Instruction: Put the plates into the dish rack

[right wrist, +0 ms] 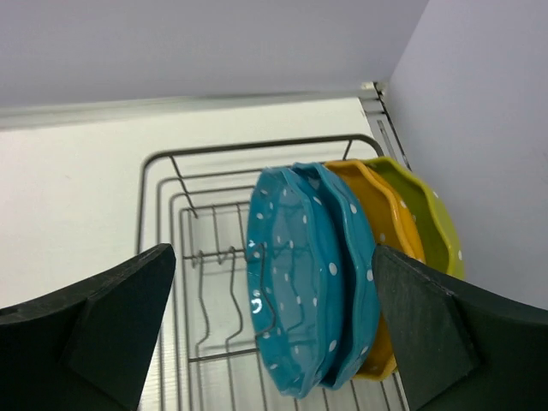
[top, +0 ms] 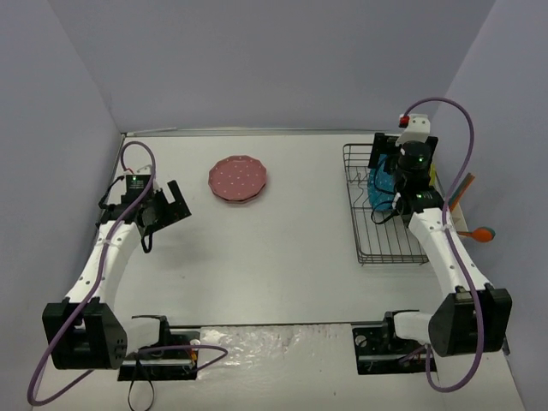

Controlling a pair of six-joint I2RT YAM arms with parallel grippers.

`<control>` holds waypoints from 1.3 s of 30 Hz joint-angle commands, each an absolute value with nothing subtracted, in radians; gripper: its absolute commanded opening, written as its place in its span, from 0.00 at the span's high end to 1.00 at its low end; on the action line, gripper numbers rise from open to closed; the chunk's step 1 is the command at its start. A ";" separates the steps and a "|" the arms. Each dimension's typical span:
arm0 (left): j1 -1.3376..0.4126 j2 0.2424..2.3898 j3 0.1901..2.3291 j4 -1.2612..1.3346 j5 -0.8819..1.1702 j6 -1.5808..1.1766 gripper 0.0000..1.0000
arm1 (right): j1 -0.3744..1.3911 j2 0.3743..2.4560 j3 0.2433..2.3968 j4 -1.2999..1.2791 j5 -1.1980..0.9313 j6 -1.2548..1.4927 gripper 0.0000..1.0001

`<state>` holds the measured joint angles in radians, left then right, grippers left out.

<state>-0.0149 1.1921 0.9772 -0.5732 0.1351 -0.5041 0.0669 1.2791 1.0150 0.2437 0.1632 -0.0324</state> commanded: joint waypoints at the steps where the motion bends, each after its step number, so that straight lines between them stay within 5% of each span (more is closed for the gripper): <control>1: -0.036 1.251 1.053 -0.500 0.156 -0.596 0.03 | 0.074 1.127 1.047 0.285 0.086 0.134 0.02; 12: -0.113 1.609 1.361 -0.459 0.091 -0.739 0.05 | 0.087 0.974 0.862 0.394 -0.183 0.465 0.00; 24: -0.175 1.953 1.630 -0.519 0.075 -0.835 0.23 | 0.114 0.930 0.731 0.417 -0.274 0.497 0.00; 32: -0.202 2.028 1.681 -0.544 0.065 -0.851 0.49 | 0.124 0.896 0.687 0.411 -0.284 0.485 0.00; 39: -0.206 1.998 1.644 -0.544 0.049 -0.843 0.83 | 0.127 0.890 0.668 0.412 -0.287 0.483 0.00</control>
<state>-0.1973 2.0725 1.6215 -0.5425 0.0804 -0.8427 0.1196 0.9089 0.6729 0.3259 -0.2695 0.4812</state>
